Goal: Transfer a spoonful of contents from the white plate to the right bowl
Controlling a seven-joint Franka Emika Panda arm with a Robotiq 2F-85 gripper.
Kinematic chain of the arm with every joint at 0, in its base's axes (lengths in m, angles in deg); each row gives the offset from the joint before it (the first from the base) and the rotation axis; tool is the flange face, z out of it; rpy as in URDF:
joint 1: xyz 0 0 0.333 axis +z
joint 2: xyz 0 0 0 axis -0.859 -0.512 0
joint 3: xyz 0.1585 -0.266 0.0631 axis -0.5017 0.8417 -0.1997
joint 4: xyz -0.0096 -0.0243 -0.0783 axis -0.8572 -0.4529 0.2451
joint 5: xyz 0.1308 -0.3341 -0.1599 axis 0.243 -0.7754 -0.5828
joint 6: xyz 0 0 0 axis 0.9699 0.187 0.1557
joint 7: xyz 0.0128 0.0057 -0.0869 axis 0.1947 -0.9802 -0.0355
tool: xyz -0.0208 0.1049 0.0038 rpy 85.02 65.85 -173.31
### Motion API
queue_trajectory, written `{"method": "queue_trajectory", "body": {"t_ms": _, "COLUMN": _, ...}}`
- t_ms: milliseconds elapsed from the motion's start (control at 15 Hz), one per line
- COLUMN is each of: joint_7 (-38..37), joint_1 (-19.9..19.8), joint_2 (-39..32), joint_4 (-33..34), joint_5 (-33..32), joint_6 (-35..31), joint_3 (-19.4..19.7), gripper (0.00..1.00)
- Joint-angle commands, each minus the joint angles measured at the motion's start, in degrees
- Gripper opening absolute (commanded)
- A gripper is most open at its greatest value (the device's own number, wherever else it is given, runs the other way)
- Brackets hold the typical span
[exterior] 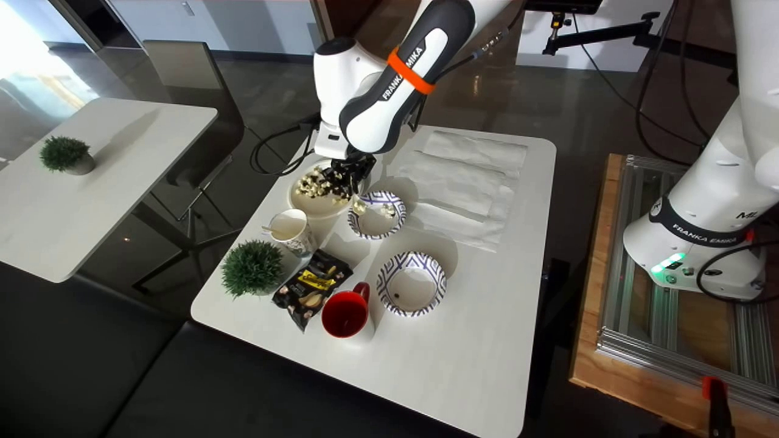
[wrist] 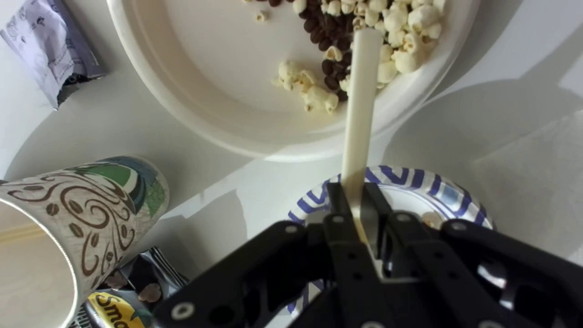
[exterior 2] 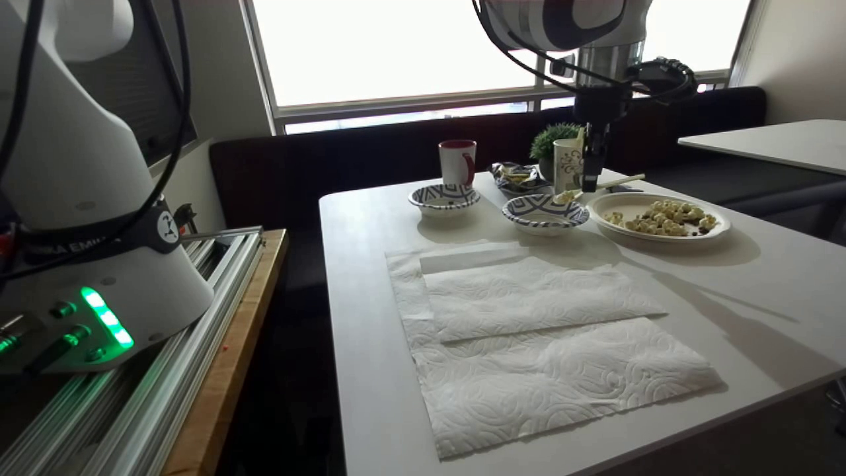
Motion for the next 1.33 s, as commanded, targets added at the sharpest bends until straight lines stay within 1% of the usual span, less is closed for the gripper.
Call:
{"method": "queue_trajectory", "body": {"t_ms": 0, "joint_7": 2.2, "joint_1": 0.9, "joint_2": 1.1, "joint_4": -3.0, "joint_5": -2.2, "joint_6": -5.1, "joint_3": 1.1, "gripper": 0.03}}
{"method": "queue_trajectory", "body": {"t_ms": 200, "joint_7": 4.5, "joint_1": 0.6, "joint_2": 1.7, "joint_4": -5.6, "joint_5": -3.9, "joint_6": -8.6, "joint_3": 0.8, "gripper": 0.03}}
{"method": "queue_trajectory", "body": {"t_ms": 467, "joint_7": 7.5, "joint_1": 0.2, "joint_2": 2.7, "joint_4": -10.4, "joint_5": -7.8, "joint_6": -17.0, "joint_3": 0.7, "gripper": 0.03}}
{"method": "queue_trajectory", "body": {"t_ms": 600, "joint_7": 9.0, "joint_1": -0.9, "joint_2": 3.1, "joint_4": -13.0, "joint_5": -9.3, "joint_6": -21.2, "joint_3": -0.4, "gripper": 0.03}}
{"method": "queue_trajectory", "body": {"t_ms": 800, "joint_7": 10.1, "joint_1": -2.7, "joint_2": 3.8, "joint_4": -16.2, "joint_5": -10.8, "joint_6": -25.8, "joint_3": -2.2, "gripper": 0.03}}
{"method": "queue_trajectory", "body": {"t_ms": 933, "joint_7": 9.9, "joint_1": -3.5, "joint_2": 4.6, "joint_4": -18.3, "joint_5": -12.1, "joint_6": -28.3, "joint_3": -2.7, "gripper": 0.03}}
{"method": "queue_trajectory", "body": {"t_ms": 1267, "joint_7": 12.4, "joint_1": -6.2, "joint_2": 6.0, "joint_4": -22.9, "joint_5": -14.3, "joint_6": -35.9, "joint_3": -3.9, "gripper": 0.03}}
